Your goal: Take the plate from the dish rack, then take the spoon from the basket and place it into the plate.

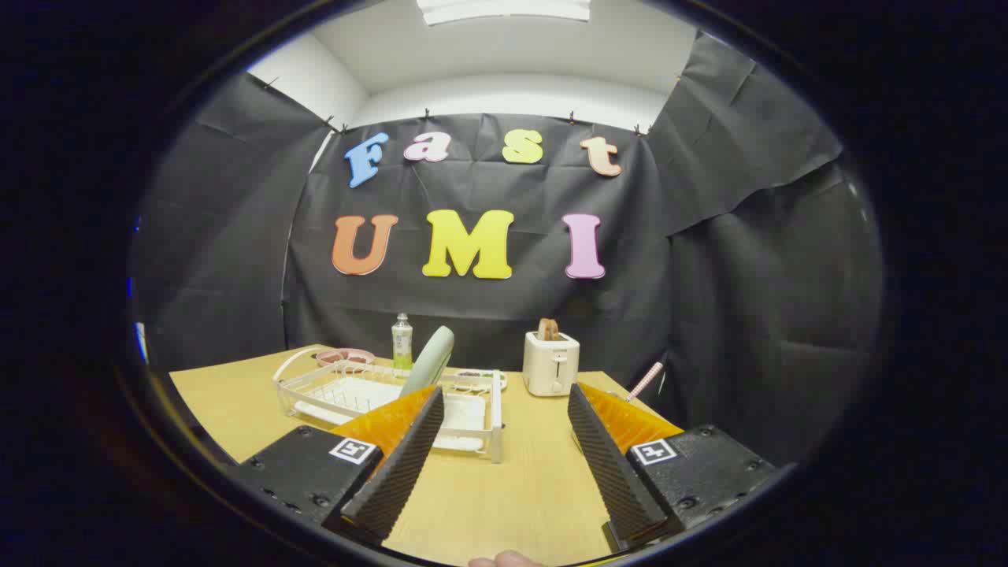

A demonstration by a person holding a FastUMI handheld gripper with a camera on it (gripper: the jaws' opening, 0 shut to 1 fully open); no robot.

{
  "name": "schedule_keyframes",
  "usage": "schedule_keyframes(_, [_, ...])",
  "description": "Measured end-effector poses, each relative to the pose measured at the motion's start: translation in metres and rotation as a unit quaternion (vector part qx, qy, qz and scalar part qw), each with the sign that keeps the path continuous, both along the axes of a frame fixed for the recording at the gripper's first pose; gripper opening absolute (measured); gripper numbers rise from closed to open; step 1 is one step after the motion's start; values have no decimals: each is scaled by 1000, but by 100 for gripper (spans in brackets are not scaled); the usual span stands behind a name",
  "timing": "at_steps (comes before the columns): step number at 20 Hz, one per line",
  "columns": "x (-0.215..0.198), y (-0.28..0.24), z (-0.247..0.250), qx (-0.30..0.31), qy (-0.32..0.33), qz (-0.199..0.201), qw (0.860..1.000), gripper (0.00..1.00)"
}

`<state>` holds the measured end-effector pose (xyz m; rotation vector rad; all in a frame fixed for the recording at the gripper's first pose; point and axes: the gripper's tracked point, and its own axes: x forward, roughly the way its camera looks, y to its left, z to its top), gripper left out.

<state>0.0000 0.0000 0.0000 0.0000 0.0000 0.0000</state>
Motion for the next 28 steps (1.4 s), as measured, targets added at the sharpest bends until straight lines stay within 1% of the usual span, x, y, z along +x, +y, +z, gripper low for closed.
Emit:
schedule_keyframes(5, [-1, 3, 4, -5, -8, 7, 1000, 100])
schedule_keyframes(16, [2, 9, 0, -1, 12, 26, 1000, 100])
schedule_keyframes(21, [7, -1, 4, 15, 22, 14, 1000, 100])
schedule_keyframes(25, [16, -4, 31, 24, 30, 24, 999, 100])
schedule_keyframes(28, [32, -8, 55, 23, 36, 32, 999, 100])
